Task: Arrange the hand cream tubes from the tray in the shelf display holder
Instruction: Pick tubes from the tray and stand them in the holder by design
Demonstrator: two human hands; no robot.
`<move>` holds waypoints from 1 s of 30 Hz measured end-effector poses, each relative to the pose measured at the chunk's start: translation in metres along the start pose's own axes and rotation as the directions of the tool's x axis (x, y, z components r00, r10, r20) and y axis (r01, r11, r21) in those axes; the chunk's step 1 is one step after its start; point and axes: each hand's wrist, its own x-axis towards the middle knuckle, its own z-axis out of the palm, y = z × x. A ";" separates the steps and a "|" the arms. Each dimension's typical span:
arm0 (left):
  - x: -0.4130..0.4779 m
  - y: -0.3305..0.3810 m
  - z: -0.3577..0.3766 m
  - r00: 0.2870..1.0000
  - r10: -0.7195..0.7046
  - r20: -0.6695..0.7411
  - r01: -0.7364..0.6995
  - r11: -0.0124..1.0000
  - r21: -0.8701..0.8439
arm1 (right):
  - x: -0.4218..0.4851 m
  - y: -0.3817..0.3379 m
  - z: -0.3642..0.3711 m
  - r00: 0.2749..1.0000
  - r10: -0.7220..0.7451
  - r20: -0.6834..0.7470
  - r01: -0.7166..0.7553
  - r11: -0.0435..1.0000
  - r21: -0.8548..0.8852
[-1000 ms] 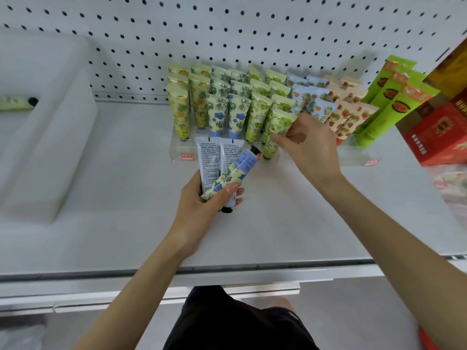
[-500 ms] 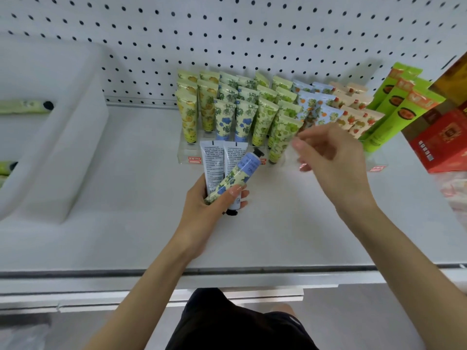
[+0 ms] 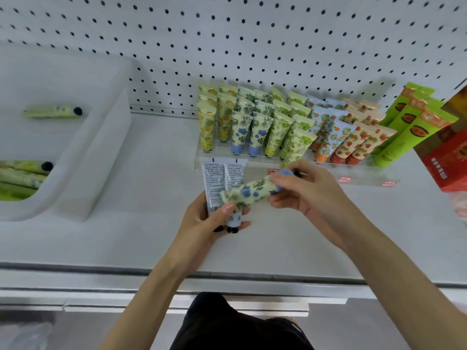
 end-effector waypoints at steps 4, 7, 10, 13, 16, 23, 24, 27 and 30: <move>-0.008 0.007 -0.018 0.995 0.025 -0.101 -0.023 0.999 0.025 | -0.002 -0.009 -0.014 0.995 0.081 -0.064 -0.055 0.942 0.331; -0.008 0.011 -0.029 0.989 0.067 -0.134 -0.056 0.995 0.084 | -0.005 0.001 -0.011 0.980 0.192 0.054 -0.183 0.762 0.621; -0.006 0.013 -0.035 0.985 0.101 -0.143 -0.089 0.992 0.087 | -0.008 0.014 -0.002 0.966 0.180 0.188 -0.260 0.663 0.702; -0.007 0.011 -0.036 0.981 0.114 -0.155 -0.104 0.992 0.069 | -0.005 0.016 0.005 0.968 0.160 0.192 -0.245 0.753 0.610; -0.009 0.009 -0.038 0.978 0.120 -0.169 -0.115 0.993 0.039 | -0.003 0.006 0.012 0.987 0.066 0.149 -0.110 0.944 0.310; -0.013 0.011 -0.039 0.975 0.127 -0.184 -0.131 0.991 -0.008 | -0.001 -0.030 0.016 0.989 -0.103 0.103 0.115 0.986 -0.121; -0.013 0.011 -0.039 0.976 0.124 -0.181 -0.128 0.992 -0.010 | -0.001 -0.036 0.017 0.988 -0.136 0.073 0.147 0.973 -0.179; -0.013 0.013 -0.038 0.978 0.118 -0.173 -0.123 0.992 -0.015 | 0.006 -0.050 0.019 0.974 -0.226 -0.009 0.212 0.928 -0.305; -0.012 0.014 -0.037 0.980 0.117 -0.163 -0.122 0.992 -0.022 | 0.017 -0.058 0.019 0.957 -0.285 -0.047 0.241 0.877 -0.415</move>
